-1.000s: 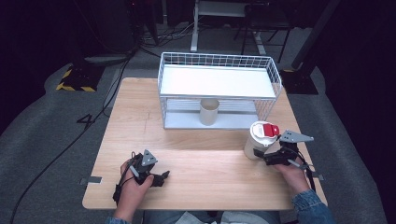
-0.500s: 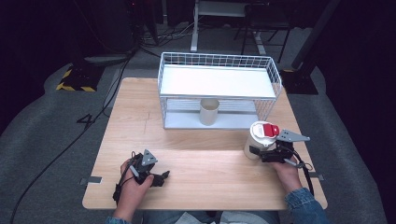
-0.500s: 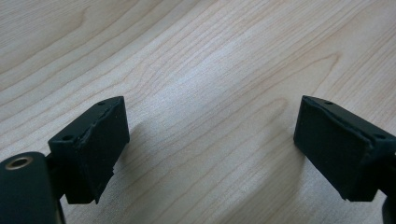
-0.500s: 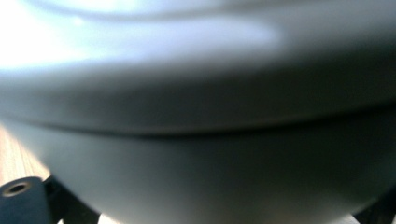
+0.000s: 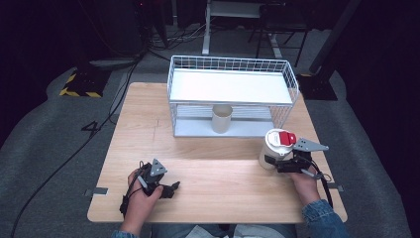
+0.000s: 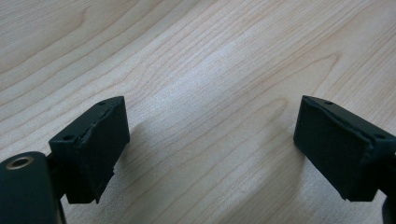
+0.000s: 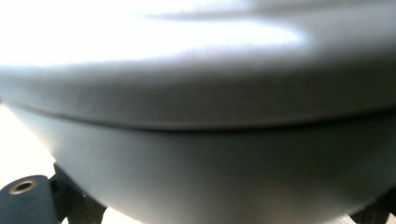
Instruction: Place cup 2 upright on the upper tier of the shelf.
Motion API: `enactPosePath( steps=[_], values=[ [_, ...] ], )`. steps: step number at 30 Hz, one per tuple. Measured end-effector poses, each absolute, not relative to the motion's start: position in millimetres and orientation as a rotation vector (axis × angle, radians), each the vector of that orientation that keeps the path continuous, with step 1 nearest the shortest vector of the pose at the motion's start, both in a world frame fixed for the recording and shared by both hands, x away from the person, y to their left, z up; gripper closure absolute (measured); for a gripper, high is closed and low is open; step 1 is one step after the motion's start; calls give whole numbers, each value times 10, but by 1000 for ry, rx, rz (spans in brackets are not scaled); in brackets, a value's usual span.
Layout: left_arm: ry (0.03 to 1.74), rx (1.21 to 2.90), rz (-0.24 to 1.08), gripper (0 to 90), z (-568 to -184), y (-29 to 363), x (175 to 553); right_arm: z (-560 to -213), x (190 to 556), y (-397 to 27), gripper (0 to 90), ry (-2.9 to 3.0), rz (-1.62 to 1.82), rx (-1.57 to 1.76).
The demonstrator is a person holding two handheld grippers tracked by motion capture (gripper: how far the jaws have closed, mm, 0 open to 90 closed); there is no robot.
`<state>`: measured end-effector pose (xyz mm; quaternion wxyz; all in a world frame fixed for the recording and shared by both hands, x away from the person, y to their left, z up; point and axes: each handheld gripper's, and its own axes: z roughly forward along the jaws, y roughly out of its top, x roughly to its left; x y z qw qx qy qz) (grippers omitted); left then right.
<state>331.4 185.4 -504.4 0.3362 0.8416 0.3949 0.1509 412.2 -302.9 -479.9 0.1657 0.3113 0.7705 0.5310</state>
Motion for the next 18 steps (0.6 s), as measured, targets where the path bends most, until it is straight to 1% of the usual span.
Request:
enactPosePath(
  steps=[18],
  values=[
    [1029,2194,395,111,-5044,1854,3314,-4745,4085,-3032,98,2189,1476,887]
  ],
)
